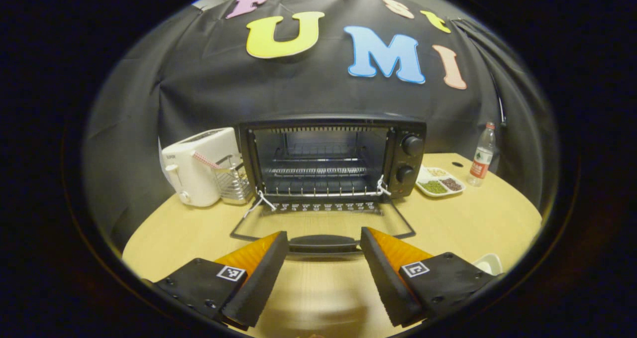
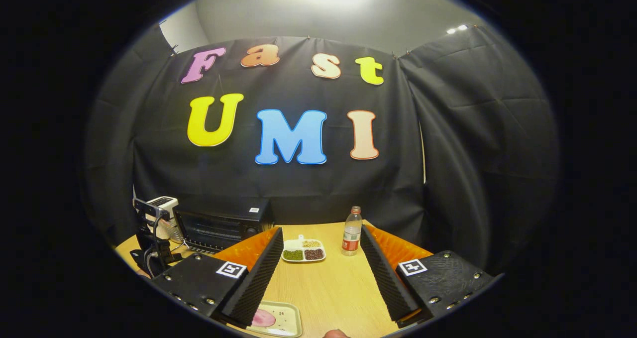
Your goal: Open the electric oven with the left hand, put the food in, and close the electric oven.
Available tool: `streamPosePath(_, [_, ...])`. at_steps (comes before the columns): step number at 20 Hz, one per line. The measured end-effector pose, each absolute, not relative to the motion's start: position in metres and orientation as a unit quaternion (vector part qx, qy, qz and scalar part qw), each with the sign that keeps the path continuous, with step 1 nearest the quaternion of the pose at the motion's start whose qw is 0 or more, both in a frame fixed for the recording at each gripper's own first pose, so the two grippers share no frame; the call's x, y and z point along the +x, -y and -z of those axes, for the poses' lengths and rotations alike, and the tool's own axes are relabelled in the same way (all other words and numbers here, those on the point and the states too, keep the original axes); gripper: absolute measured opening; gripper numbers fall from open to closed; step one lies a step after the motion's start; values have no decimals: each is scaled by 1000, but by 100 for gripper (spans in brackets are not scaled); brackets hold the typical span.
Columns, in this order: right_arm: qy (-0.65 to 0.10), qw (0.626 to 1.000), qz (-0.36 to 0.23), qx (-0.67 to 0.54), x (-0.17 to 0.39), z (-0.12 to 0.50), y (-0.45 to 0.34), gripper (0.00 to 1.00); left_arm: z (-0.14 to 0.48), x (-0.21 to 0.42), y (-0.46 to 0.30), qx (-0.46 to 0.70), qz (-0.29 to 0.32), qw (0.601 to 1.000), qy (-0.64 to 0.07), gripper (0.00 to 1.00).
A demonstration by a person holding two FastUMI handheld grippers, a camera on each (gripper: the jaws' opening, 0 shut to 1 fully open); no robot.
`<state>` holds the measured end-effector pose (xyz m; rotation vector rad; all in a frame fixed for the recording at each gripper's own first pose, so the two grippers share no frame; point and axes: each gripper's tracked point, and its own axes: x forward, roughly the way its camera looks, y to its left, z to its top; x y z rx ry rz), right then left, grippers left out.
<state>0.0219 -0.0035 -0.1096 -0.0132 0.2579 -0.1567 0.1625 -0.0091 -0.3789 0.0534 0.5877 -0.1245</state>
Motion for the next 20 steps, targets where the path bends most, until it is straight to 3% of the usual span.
streamPosePath(4, [-168, 984, 44, 30, 25, 133, -4, 96, 311, 154, 9, 20, 59, 970, -233, 100])
streamPosePath(6, [-195, 980, 24, 31, 26, 150, -9, 95, 276, 146, 8, 17, 58, 977, -207, 94])
streamPosePath(9, [-244, 969, -19, 39, 22, 180, -19, 96, 231, 131, 6, 21, 55, 983, -172, 100])
streamPosePath(12, [-300, 951, -53, 59, 15, 210, -25, 96, 190, 115, 2, 20, 52, 988, -141, 95])
streamPosePath(20, [-429, 891, -124, 77, -10, 291, -39, 96, 154, 71, -19, 36, 15, 992, -122, 100])
